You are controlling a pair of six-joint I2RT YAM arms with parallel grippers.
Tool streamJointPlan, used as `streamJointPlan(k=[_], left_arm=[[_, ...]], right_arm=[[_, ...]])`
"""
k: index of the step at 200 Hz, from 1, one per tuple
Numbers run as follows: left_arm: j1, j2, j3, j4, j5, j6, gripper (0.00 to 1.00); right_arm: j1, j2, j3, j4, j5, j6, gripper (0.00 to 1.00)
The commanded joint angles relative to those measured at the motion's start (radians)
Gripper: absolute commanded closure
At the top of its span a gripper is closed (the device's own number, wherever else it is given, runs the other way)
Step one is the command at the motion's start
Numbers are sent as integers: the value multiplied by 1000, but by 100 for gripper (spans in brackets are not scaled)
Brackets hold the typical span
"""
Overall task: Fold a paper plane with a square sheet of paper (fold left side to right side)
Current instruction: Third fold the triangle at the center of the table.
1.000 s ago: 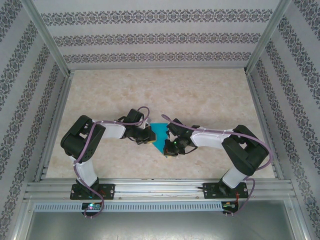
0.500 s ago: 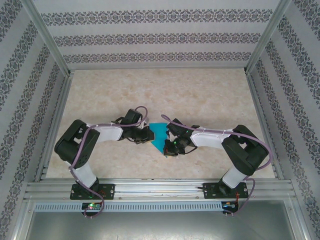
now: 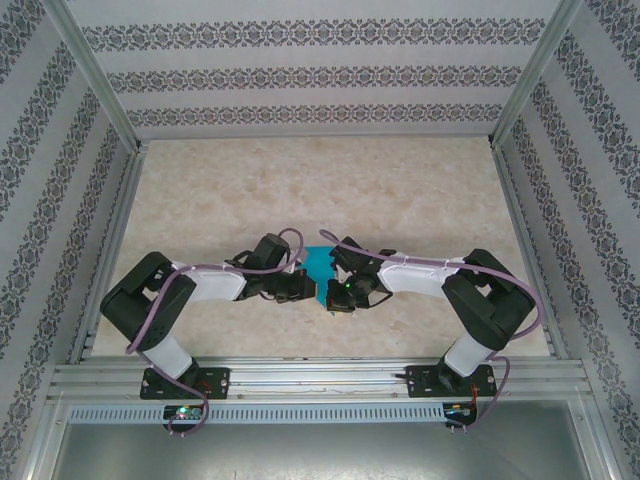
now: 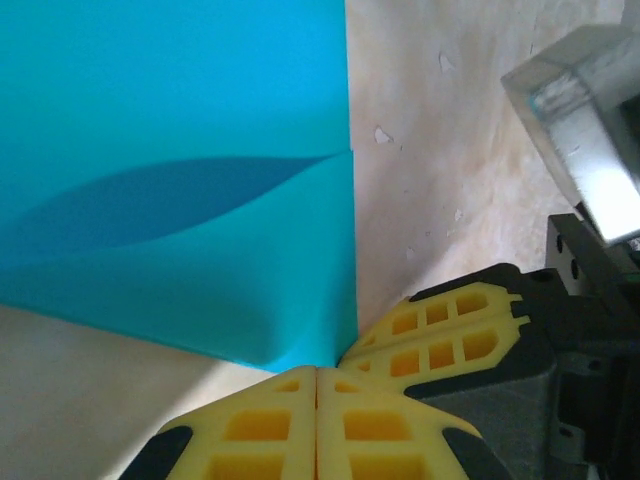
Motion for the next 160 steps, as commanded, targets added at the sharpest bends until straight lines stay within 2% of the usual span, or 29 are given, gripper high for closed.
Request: streamJointPlan(k=[1, 43, 95, 160], left_arm=[[-15, 46, 33, 92, 5, -38, 93], [-17, 79, 51, 79, -23, -36, 94], [-18, 86, 65, -30, -87, -13, 95], [-6, 118, 58, -57, -118, -38, 96]], right_arm=[[0, 60, -31, -139, 165, -18, 100], [-1, 65, -31, -143, 165, -18, 100], [0, 66, -22, -171, 178, -25, 100], [0, 74, -6, -207, 185, -33, 100]])
